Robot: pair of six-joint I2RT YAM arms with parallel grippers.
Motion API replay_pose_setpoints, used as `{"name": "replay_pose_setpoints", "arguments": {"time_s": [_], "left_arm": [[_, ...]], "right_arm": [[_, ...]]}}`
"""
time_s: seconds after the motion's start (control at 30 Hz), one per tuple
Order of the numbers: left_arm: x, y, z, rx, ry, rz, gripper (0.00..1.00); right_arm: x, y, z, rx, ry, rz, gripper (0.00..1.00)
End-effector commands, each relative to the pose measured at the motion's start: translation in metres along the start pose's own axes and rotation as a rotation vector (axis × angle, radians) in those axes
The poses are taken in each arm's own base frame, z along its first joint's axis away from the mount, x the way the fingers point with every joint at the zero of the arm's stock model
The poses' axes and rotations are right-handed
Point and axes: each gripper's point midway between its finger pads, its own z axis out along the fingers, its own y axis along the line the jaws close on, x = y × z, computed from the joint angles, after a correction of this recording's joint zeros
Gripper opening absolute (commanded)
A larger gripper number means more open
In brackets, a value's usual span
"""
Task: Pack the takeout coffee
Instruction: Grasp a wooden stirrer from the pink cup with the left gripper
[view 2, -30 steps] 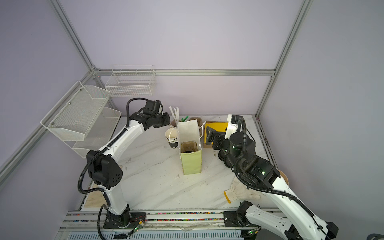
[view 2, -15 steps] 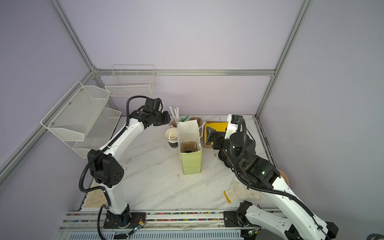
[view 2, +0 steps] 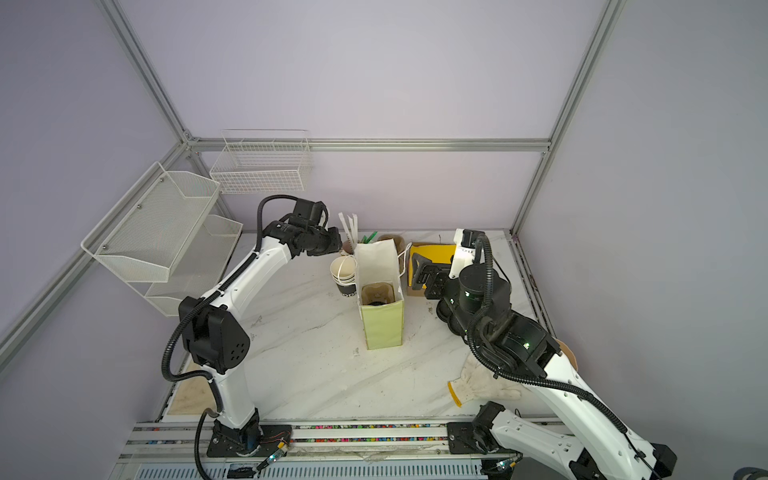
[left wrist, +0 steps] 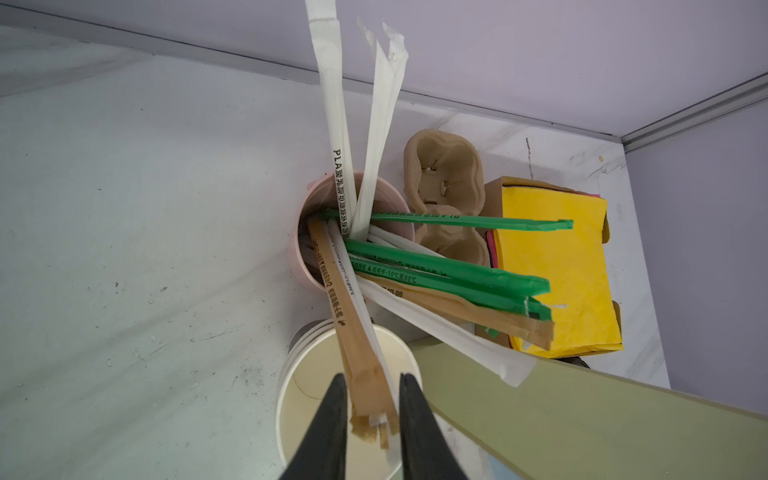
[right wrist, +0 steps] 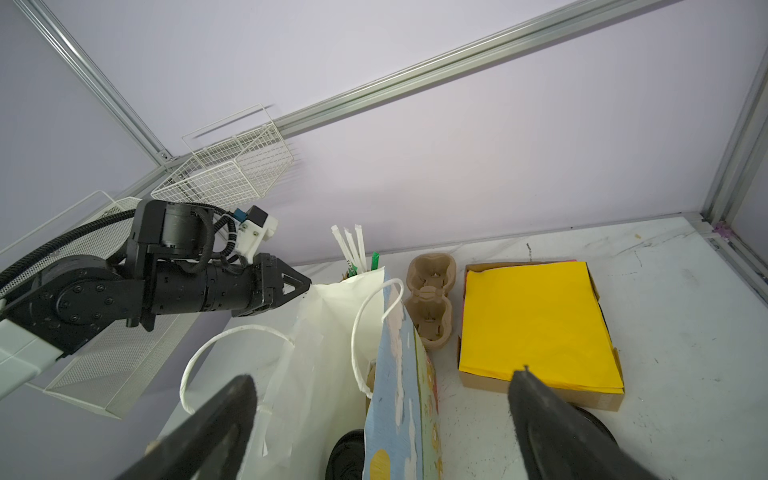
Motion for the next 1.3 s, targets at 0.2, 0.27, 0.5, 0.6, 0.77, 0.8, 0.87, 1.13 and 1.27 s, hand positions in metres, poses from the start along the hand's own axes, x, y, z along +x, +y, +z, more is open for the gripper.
{"name": "replay_pose_setpoints", "arguments": {"time_s": [0.2,0.27,0.5,0.6,0.77,0.8,0.87,1.13,1.27], "left_arm": [[-0.003,0.004,0.004,-0.047,-0.001,0.041,0.21],[-0.005,0.003,0.004,-0.05,-0.005,0.043,0.2],[-0.015,0.001,-0.003,-0.052,-0.036,0.042,0.12],[-0.018,0.0,-0.008,-0.053,-0.043,0.044,0.09],[-0.025,-0.002,-0.021,-0.059,-0.066,0.049,0.08],[-0.027,-0.002,-0.024,-0.061,-0.07,0.05,0.08],[-0.031,-0.004,-0.033,-0.059,-0.083,0.052,0.07],[-0.034,-0.005,-0.045,-0.074,-0.066,0.063,0.06],[-0.03,-0.004,-0.043,-0.081,-0.04,0.069,0.06]], "right_arm": [[-0.005,0.005,-0.003,-0.023,-0.013,0.01,0.97],[-0.005,0.005,-0.003,-0.024,-0.012,0.01,0.97],[-0.006,0.006,-0.003,-0.028,-0.014,0.011,0.97],[-0.007,0.006,-0.003,-0.029,-0.015,0.012,0.97],[-0.008,0.008,-0.003,-0.033,-0.015,0.014,0.97],[-0.008,0.008,-0.003,-0.033,-0.014,0.014,0.97],[-0.009,0.008,-0.004,-0.036,-0.017,0.016,0.97],[-0.01,0.01,-0.004,-0.045,-0.014,0.024,0.97],[-0.01,0.01,-0.006,-0.048,-0.012,0.027,0.97]]}}
